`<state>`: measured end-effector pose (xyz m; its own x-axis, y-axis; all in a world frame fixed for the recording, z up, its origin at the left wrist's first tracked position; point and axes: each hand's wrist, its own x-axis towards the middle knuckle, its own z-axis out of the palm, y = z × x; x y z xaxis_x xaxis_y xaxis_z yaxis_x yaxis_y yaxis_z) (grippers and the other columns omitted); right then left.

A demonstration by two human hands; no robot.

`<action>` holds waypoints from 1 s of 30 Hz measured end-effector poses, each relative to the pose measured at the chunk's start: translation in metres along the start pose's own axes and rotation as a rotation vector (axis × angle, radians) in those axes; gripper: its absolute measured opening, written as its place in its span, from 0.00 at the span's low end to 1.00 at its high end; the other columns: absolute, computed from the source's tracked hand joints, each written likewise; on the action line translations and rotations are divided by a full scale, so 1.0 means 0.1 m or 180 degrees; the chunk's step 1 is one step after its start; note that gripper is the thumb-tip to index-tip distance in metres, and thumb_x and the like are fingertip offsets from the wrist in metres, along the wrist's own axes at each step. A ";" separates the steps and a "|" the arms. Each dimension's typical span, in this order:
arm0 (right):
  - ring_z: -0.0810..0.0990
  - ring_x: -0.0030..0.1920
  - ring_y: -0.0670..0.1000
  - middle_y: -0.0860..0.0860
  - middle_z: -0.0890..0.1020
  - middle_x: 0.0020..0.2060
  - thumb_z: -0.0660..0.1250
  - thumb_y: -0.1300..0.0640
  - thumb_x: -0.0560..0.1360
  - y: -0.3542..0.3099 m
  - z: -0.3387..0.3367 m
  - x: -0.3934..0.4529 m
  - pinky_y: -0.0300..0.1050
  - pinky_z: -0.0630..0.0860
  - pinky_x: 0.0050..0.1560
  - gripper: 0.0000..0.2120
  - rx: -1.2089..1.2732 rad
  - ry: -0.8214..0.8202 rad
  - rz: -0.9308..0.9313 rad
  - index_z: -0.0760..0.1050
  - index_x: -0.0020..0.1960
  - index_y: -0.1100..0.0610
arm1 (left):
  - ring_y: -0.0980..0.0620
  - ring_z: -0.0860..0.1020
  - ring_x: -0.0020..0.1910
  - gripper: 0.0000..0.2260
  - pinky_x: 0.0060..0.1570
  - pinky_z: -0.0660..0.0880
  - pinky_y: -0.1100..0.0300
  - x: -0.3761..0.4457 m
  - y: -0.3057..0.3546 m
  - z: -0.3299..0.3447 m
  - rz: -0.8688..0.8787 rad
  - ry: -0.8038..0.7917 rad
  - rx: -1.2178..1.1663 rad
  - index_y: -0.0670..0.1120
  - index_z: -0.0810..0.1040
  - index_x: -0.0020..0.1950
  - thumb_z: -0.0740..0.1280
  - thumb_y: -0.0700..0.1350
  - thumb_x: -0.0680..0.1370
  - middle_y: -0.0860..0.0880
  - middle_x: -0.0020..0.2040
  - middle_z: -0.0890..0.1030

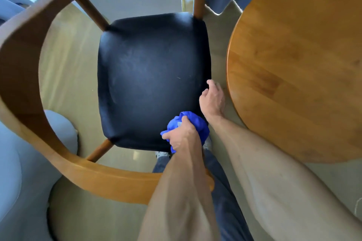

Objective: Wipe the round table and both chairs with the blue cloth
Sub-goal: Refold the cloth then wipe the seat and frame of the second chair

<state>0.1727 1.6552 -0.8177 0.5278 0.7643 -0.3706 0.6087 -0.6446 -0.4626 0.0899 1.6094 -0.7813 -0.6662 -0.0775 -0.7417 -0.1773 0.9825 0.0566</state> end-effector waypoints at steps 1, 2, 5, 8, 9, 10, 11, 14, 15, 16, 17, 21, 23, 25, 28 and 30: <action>0.77 0.56 0.62 0.58 0.79 0.58 0.60 0.64 0.76 0.03 0.01 -0.04 0.53 0.72 0.51 0.16 0.0129 0.0068 0.0314 0.75 0.63 0.58 | 0.39 0.76 0.55 0.34 0.55 0.71 0.49 0.02 0.10 -0.02 0.0193 0.0102 -0.0021 0.42 0.63 0.65 0.73 0.58 0.69 0.42 0.57 0.76; 0.77 0.57 0.62 0.59 0.79 0.59 0.59 0.63 0.76 0.05 0.03 -0.09 0.52 0.71 0.52 0.16 0.0255 0.0109 0.0622 0.75 0.63 0.58 | 0.40 0.76 0.53 0.32 0.53 0.71 0.50 0.04 0.17 -0.04 0.0440 0.0101 0.0012 0.43 0.64 0.63 0.72 0.59 0.69 0.43 0.53 0.75; 0.76 0.58 0.63 0.61 0.78 0.58 0.58 0.64 0.77 0.15 0.08 -0.19 0.52 0.71 0.52 0.16 0.0376 0.0123 0.1026 0.74 0.63 0.59 | 0.42 0.77 0.46 0.23 0.50 0.72 0.52 0.13 0.36 -0.13 0.0816 0.0000 -0.0178 0.48 0.70 0.56 0.62 0.64 0.71 0.49 0.47 0.75; 0.76 0.58 0.63 0.61 0.79 0.58 0.59 0.61 0.79 0.18 0.11 -0.25 0.52 0.70 0.55 0.15 0.0457 0.0235 0.0858 0.74 0.65 0.59 | 0.43 0.80 0.41 0.18 0.45 0.75 0.53 0.30 0.56 -0.27 0.1495 0.0251 -0.0163 0.48 0.74 0.45 0.56 0.61 0.74 0.49 0.39 0.78; 0.76 0.58 0.63 0.61 0.78 0.58 0.59 0.58 0.80 0.17 0.12 -0.27 0.52 0.70 0.56 0.16 0.0485 0.0280 0.0667 0.74 0.65 0.59 | 0.43 0.79 0.41 0.15 0.43 0.72 0.54 0.34 0.63 -0.35 0.1773 0.0424 0.0014 0.47 0.74 0.46 0.57 0.58 0.76 0.50 0.37 0.77; 0.76 0.58 0.62 0.60 0.77 0.59 0.59 0.54 0.80 0.15 0.13 -0.28 0.53 0.71 0.57 0.17 0.0471 0.0316 0.0351 0.73 0.66 0.59 | 0.42 0.79 0.43 0.13 0.43 0.71 0.54 0.42 0.68 -0.45 0.1993 0.0646 0.0225 0.48 0.75 0.48 0.57 0.55 0.78 0.49 0.37 0.78; 0.75 0.58 0.61 0.59 0.76 0.60 0.59 0.50 0.79 0.13 0.13 -0.30 0.54 0.72 0.57 0.19 0.0376 0.0316 -0.0079 0.73 0.67 0.58 | 0.41 0.79 0.46 0.11 0.45 0.71 0.53 0.52 0.74 -0.55 0.2108 0.0842 0.0422 0.48 0.75 0.52 0.57 0.52 0.78 0.47 0.41 0.79; 0.70 0.67 0.60 0.59 0.70 0.69 0.62 0.39 0.73 0.01 0.16 -0.38 0.55 0.69 0.63 0.32 -0.0332 -0.0071 -0.1635 0.69 0.72 0.53 | 0.39 0.74 0.60 0.17 0.55 0.71 0.46 0.90 0.88 -0.84 0.1821 0.1242 0.0801 0.47 0.69 0.66 0.58 0.47 0.77 0.40 0.62 0.74; 0.67 0.70 0.60 0.59 0.66 0.72 0.63 0.35 0.69 -0.03 0.19 -0.44 0.57 0.67 0.65 0.37 -0.0617 -0.0325 -0.2120 0.67 0.74 0.51 | 0.39 0.72 0.64 0.21 0.59 0.69 0.45 1.00 0.91 -0.93 0.1626 0.1285 0.0907 0.46 0.66 0.69 0.59 0.45 0.76 0.40 0.65 0.71; 0.65 0.72 0.61 0.60 0.64 0.74 0.64 0.33 0.66 -0.08 0.25 -0.51 0.59 0.65 0.66 0.41 -0.0933 -0.0567 -0.2536 0.65 0.75 0.49 | 0.39 0.69 0.66 0.23 0.62 0.67 0.45 1.10 0.93 -1.00 0.1437 0.1261 0.0993 0.46 0.64 0.71 0.60 0.44 0.76 0.39 0.67 0.69; 0.64 0.72 0.62 0.60 0.63 0.75 0.65 0.33 0.65 -0.12 0.32 -0.57 0.61 0.64 0.67 0.42 -0.1267 -0.0736 -0.2832 0.64 0.75 0.47 | 0.39 0.68 0.67 0.25 0.64 0.65 0.45 1.19 0.95 -1.06 0.1277 0.1192 0.1048 0.45 0.63 0.72 0.61 0.44 0.75 0.38 0.68 0.67; 0.73 0.57 0.60 0.56 0.75 0.62 0.73 0.46 0.64 -0.34 0.69 -0.72 0.60 0.69 0.55 0.26 -0.1826 -0.0492 -0.2505 0.74 0.62 0.48 | 0.37 0.62 0.71 0.26 0.70 0.59 0.43 1.54 1.01 -1.21 0.0778 0.0991 0.1208 0.45 0.58 0.76 0.58 0.48 0.79 0.34 0.74 0.58; 0.74 0.50 0.58 0.53 0.77 0.53 0.73 0.52 0.64 -0.44 0.79 -0.68 0.56 0.68 0.48 0.18 -0.1644 -0.0201 -0.2196 0.76 0.54 0.49 | 0.36 0.58 0.74 0.25 0.71 0.56 0.41 1.64 1.06 -1.23 0.0721 0.0955 0.1251 0.45 0.55 0.78 0.54 0.50 0.82 0.33 0.77 0.53; 0.73 0.48 0.57 0.52 0.76 0.51 0.73 0.54 0.65 -0.48 0.88 -0.63 0.54 0.67 0.46 0.16 -0.1491 0.0017 -0.2021 0.76 0.53 0.49 | 0.36 0.53 0.76 0.25 0.70 0.56 0.39 1.69 1.10 -1.21 0.1007 0.0876 0.1335 0.46 0.52 0.79 0.52 0.50 0.83 0.33 0.78 0.49; 0.73 0.48 0.56 0.51 0.76 0.52 0.73 0.55 0.67 -0.64 0.91 -0.49 0.53 0.67 0.45 0.20 -0.1113 0.0373 -0.1243 0.76 0.58 0.48 | 0.37 0.52 0.76 0.24 0.66 0.61 0.35 1.67 1.16 -1.09 0.1650 0.0841 0.1614 0.49 0.52 0.79 0.51 0.50 0.83 0.34 0.78 0.50; 0.73 0.50 0.56 0.51 0.76 0.54 0.74 0.52 0.68 -0.85 0.91 -0.29 0.53 0.66 0.46 0.23 -0.0863 0.0534 -0.0671 0.74 0.62 0.48 | 0.37 0.54 0.75 0.25 0.65 0.63 0.36 1.65 1.23 -1.00 0.1870 0.0828 0.1721 0.49 0.51 0.79 0.52 0.50 0.82 0.35 0.77 0.52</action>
<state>0.0521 1.6895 -0.8413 0.4502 0.8814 -0.1428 0.8370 -0.4723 -0.2764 -0.1144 1.7008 -0.8299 -0.6993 0.5007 -0.5101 0.5782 0.8158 0.0081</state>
